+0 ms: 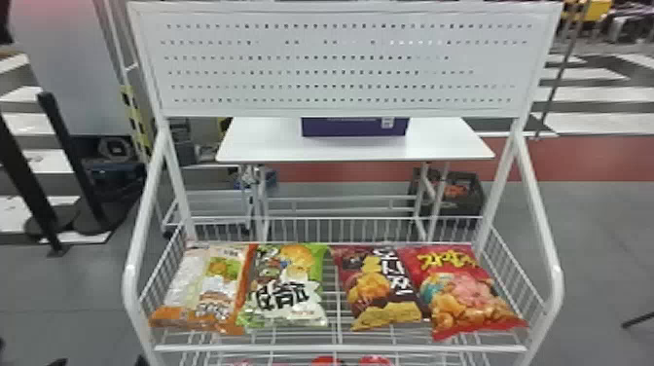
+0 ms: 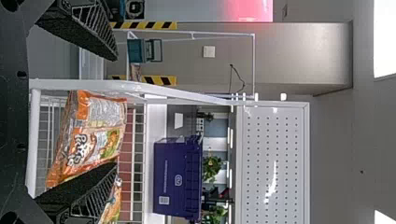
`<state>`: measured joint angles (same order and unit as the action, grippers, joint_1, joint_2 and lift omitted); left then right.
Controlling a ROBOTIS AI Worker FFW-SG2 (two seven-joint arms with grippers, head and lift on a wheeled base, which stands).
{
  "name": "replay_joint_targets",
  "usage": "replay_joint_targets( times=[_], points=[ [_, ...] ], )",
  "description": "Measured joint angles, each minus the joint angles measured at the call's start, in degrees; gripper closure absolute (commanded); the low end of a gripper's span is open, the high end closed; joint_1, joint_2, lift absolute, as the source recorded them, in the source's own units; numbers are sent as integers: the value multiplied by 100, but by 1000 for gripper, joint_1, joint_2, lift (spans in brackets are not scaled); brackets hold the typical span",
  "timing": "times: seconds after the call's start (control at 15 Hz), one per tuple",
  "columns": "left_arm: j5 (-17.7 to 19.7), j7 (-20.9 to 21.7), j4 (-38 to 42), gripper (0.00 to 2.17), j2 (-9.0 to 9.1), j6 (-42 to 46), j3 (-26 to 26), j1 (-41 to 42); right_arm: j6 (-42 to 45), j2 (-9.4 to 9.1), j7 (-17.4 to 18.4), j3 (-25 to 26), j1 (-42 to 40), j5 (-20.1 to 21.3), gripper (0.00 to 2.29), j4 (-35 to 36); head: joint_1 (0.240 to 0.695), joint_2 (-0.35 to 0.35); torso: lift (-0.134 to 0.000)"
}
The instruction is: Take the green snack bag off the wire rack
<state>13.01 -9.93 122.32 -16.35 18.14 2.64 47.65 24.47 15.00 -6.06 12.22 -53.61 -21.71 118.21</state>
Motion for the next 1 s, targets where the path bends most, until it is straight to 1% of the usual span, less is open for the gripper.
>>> replay_joint_targets(
  times=[0.73, 0.87, 1.0],
  points=[
    [0, 8, -13, 83, 0, 0, -12, -3, 9, 12, 0, -9, -1, 0, 174, 0, 499, 0, 0],
    [-12, 3, -133, 83, 0, -7, -183, -207, 7, 12, -1, -14, 5, 1, 174, 0, 499, 0, 0],
    [-132, -69, -356, 87, 0, -300, -563, -703, 8, 9, -7, -37, 15, 16, 174, 0, 499, 0, 0]
  ],
)
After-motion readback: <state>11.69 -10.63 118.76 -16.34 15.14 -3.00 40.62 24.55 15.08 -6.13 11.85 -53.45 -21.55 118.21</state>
